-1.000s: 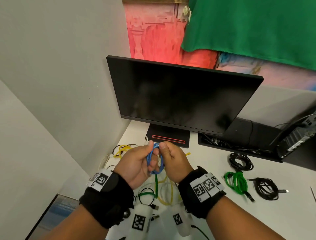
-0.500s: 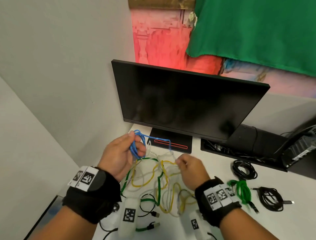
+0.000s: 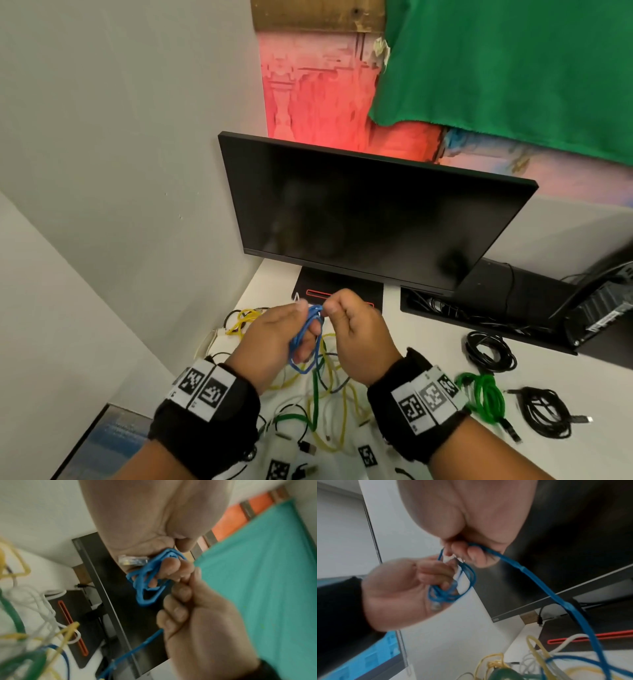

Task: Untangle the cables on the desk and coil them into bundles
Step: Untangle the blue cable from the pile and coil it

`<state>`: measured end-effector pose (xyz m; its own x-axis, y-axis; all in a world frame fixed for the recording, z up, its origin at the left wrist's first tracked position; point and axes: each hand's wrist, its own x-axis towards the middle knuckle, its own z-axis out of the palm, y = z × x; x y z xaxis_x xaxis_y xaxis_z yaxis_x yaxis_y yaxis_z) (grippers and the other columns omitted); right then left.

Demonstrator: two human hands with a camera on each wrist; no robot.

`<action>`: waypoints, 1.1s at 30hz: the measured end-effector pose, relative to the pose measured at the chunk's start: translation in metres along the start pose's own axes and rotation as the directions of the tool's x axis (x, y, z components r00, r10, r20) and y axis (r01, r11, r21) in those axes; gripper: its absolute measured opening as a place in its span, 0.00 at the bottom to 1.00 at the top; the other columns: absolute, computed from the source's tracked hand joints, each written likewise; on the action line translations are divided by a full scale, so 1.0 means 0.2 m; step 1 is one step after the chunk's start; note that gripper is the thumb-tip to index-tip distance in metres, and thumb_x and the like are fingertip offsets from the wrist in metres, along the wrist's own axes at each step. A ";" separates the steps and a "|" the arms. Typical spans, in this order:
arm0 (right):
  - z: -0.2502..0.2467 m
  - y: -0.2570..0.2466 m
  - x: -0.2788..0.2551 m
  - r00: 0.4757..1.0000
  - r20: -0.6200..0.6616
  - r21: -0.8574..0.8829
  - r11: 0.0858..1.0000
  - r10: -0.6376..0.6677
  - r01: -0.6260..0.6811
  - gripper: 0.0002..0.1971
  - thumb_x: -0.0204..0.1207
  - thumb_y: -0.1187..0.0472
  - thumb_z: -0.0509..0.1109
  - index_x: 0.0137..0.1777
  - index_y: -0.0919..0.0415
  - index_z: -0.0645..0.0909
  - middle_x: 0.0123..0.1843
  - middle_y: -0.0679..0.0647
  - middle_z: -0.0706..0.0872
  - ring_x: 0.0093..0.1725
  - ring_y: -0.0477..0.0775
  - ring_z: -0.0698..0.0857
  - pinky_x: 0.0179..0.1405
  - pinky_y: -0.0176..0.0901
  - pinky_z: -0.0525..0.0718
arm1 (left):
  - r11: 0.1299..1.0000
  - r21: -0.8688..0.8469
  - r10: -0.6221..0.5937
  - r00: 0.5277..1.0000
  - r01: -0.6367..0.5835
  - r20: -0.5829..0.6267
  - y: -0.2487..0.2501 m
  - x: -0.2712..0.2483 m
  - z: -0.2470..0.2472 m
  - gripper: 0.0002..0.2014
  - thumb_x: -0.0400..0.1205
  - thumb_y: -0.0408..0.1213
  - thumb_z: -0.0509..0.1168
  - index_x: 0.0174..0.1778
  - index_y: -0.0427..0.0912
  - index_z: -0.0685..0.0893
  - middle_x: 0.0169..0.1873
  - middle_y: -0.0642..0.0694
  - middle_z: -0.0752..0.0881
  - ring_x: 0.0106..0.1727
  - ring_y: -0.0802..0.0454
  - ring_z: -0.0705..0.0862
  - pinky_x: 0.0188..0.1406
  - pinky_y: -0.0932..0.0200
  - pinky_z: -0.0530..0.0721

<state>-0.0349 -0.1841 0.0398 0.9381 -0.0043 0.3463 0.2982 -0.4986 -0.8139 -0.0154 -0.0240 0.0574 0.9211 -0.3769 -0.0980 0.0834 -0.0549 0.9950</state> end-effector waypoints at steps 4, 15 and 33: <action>0.05 0.03 -0.02 0.998 -0.060 0.029 0.999 0.032 -0.030 0.05 0.85 0.47 0.59 0.51 0.44 0.75 0.42 0.39 0.83 0.43 0.41 0.83 0.40 0.31 0.77 | 0.998 -0.052 -0.044 0.999 0.042 -0.031 0.00 0.02 0.03 0.23 0.87 0.49 0.56 0.29 0.44 0.82 0.17 0.48 0.70 0.21 0.54 0.68 0.26 0.59 0.77; 0.04 0.03 -0.06 0.962 0.269 -0.016 0.999 0.040 -0.037 0.07 0.84 0.50 0.62 0.54 0.46 0.80 0.41 0.45 0.87 0.41 0.45 0.84 0.43 0.49 0.84 | 0.977 -0.077 -0.210 0.970 0.201 -0.125 -0.02 0.02 0.00 0.29 0.86 0.57 0.55 0.22 0.44 0.75 0.18 0.44 0.75 0.18 0.53 0.70 0.19 0.60 0.73; 0.01 0.19 -0.11 0.925 0.292 0.128 0.949 0.242 -0.289 0.08 0.69 0.44 0.74 0.42 0.44 0.81 0.34 0.43 0.87 0.32 0.42 0.84 0.36 0.41 0.83 | 0.930 -0.366 -0.142 0.956 0.040 -0.256 0.01 0.01 -0.09 0.25 0.87 0.52 0.58 0.24 0.45 0.71 0.16 0.49 0.61 0.18 0.53 0.59 0.17 0.61 0.64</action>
<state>-0.0445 -0.2001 0.0001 0.9916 0.1284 -0.0128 0.0347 -0.3605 -0.9321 -0.0068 -0.0090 0.0600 0.9663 -0.1161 -0.2298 0.2534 0.2722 0.9283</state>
